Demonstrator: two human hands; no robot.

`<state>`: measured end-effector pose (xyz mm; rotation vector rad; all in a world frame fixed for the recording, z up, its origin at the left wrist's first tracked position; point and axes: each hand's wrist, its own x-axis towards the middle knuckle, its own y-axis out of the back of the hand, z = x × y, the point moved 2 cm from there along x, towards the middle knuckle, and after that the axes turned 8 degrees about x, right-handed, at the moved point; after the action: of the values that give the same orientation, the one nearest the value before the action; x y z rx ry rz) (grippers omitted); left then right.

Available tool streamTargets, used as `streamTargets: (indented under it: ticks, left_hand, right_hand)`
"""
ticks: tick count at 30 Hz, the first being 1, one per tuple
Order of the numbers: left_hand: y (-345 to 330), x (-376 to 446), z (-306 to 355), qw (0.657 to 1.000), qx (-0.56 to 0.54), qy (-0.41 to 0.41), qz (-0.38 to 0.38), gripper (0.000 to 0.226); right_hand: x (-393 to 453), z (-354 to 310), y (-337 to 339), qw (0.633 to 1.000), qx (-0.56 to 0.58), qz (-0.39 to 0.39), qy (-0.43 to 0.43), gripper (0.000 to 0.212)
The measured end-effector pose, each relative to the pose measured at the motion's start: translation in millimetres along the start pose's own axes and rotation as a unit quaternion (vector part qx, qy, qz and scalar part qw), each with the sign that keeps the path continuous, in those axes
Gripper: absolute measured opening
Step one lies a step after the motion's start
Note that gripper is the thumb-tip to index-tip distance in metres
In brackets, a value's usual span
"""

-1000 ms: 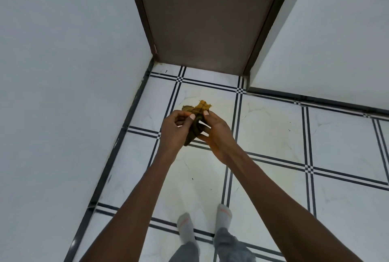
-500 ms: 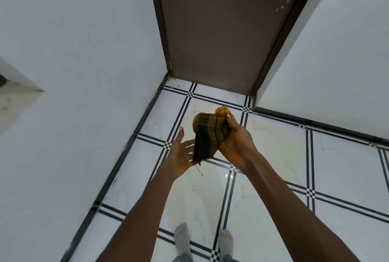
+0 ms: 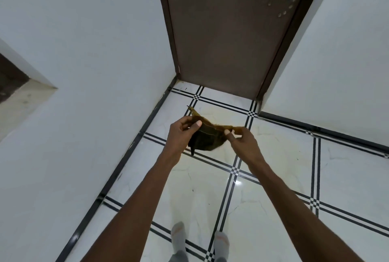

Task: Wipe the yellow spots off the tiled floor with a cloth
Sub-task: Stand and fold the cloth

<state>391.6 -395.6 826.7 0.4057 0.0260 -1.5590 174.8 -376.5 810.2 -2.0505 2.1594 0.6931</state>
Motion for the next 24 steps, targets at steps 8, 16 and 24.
streamTargets:
  ticks: [8,16,24]
  left_hand:
    - [-36.0,-27.1,17.9,0.97,0.22,-0.1,0.034,0.028]
    - [-30.7,-37.8,13.2,0.953,0.264,-0.088,0.122,0.025]
    - [-33.5,-37.0,16.1,0.962,0.233,-0.041,0.136,0.023]
  right_hand:
    - [-25.3,-28.0,-28.1,0.947,0.287,-0.132,-0.049,0.034]
    - [-25.3,-12.7,-46.6,0.946,0.299,-0.116,-0.056,0.034]
    - [-29.5,-3.2,-40.3,0.919,0.364,-0.119,-0.097,0.035]
